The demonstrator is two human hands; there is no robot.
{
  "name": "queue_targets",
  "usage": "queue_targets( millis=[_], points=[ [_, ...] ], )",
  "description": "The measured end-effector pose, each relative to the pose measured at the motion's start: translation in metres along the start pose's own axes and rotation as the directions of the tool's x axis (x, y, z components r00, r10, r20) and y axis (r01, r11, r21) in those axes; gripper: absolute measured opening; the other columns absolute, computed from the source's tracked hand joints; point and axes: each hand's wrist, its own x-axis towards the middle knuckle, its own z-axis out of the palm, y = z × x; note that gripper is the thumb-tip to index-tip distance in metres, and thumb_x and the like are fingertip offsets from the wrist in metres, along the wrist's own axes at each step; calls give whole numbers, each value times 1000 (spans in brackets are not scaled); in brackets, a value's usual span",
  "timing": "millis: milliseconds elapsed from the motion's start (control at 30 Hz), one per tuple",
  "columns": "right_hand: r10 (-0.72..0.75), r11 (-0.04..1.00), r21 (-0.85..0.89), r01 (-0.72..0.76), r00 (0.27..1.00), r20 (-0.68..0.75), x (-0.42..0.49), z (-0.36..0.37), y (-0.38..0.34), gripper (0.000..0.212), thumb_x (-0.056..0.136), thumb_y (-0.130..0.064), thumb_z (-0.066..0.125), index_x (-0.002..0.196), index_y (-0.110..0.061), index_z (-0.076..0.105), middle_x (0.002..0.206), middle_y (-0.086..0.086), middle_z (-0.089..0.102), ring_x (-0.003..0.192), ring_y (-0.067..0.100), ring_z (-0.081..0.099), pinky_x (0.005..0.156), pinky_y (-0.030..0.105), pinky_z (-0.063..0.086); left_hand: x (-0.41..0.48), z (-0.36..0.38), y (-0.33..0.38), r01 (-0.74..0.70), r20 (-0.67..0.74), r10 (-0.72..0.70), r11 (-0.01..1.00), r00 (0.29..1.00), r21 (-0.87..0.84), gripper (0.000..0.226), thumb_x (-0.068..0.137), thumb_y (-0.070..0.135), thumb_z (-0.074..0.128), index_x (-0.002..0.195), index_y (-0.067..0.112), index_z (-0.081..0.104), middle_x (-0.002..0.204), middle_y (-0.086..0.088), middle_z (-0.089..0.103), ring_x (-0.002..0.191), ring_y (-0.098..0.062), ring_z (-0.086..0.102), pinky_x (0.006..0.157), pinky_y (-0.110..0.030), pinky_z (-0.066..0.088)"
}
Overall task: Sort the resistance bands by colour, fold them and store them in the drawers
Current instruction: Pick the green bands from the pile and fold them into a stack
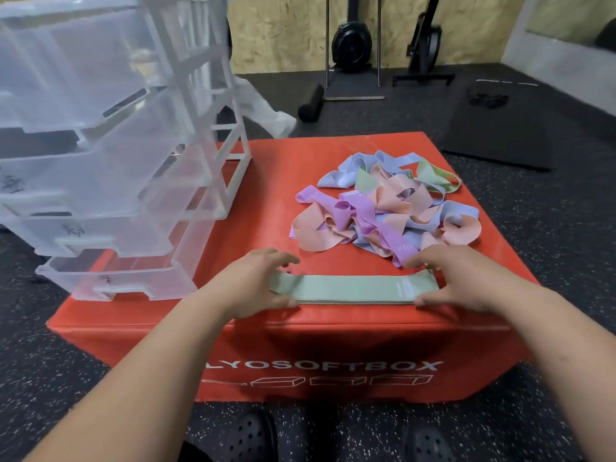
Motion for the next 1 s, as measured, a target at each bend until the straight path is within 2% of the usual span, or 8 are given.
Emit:
queue_targets(
  millis=[100, 233, 333, 467, 533, 633, 867, 1000],
  points=[
    [14, 991, 131, -2, 996, -90, 3, -8, 2, 56, 74, -54, 87, 126, -43, 67, 114, -25, 65, 105, -4, 60, 95, 30, 53, 13, -2, 5, -26, -78, 23, 999, 997, -45, 73, 82, 62, 81, 146, 38, 56, 134, 14, 62, 125, -11, 55, 107, -35, 46],
    [86, 979, 202, -40, 971, -224, 20, -16, 8, 39, 80, -46, 86, 116, -40, 71, 105, -31, 66, 103, -21, 50, 98, 31, 47, 43, -2, 19, -59, -173, 43, 995, 984, -86, 68, 84, 60, 80, 143, 35, 59, 135, 12, 62, 127, -13, 54, 109, -37, 45],
    [160, 965, 248, -89, 946, -283, 39, -19, 16, 31, 85, -41, 82, 115, -37, 74, 105, -27, 70, 95, -5, 63, 89, 29, 49, 67, 3, 28, -57, -221, 28, 990, 975, -128, 68, 82, 66, 73, 141, 36, 60, 133, 12, 61, 123, -17, 56, 105, -41, 48],
    [242, 952, 265, -155, 910, -336, 61, -23, 25, 23, 90, -40, 77, 113, -40, 71, 105, -23, 67, 91, 2, 63, 81, 27, 47, 98, 10, 40, -89, -280, 46, 986, 959, -142, 64, 81, 64, 68, 138, 35, 61, 126, 12, 62, 117, -20, 57, 101, -44, 49],
    [295, 939, 286, -190, 872, -390, 73, -26, 33, 28, 90, -36, 78, 117, -38, 71, 108, -15, 66, 93, 11, 64, 83, 29, 45, 111, 13, 46, -89, -300, 34, 982, 953, -169, 64, 82, 64, 67, 139, 35, 61, 127, 12, 62, 117, -21, 56, 99, -43, 50],
    [344, 933, 254, -254, 835, -429, 97, -34, 53, 38, 89, -30, 76, 126, -30, 71, 127, 1, 66, 114, 25, 61, 97, 34, 45, 130, 20, 52, -101, -322, 31, 974, 946, -203, 61, 83, 63, 65, 137, 35, 63, 130, 13, 62, 122, -20, 55, 100, -44, 51],
    [438, 897, 47, -440, 868, -234, 178, -53, 115, 54, 92, -66, 57, 140, -42, 60, 152, 6, 49, 140, 36, 39, 113, 52, 38, 158, 28, 56, -35, -299, -26, 980, 954, -196, 64, 84, 75, 56, 137, 40, 61, 133, 18, 59, 129, -14, 49, 99, -46, 52],
    [485, 872, -21, -490, 868, -106, 214, -61, 129, 86, 74, -94, 27, 145, -51, 50, 161, 3, 39, 150, 33, 27, 118, 56, 31, 161, 27, 53, -31, -302, -41, 972, 953, -231, 56, 86, 66, 60, 136, 39, 62, 133, 18, 58, 131, -11, 47, 103, -44, 51]
  ],
)
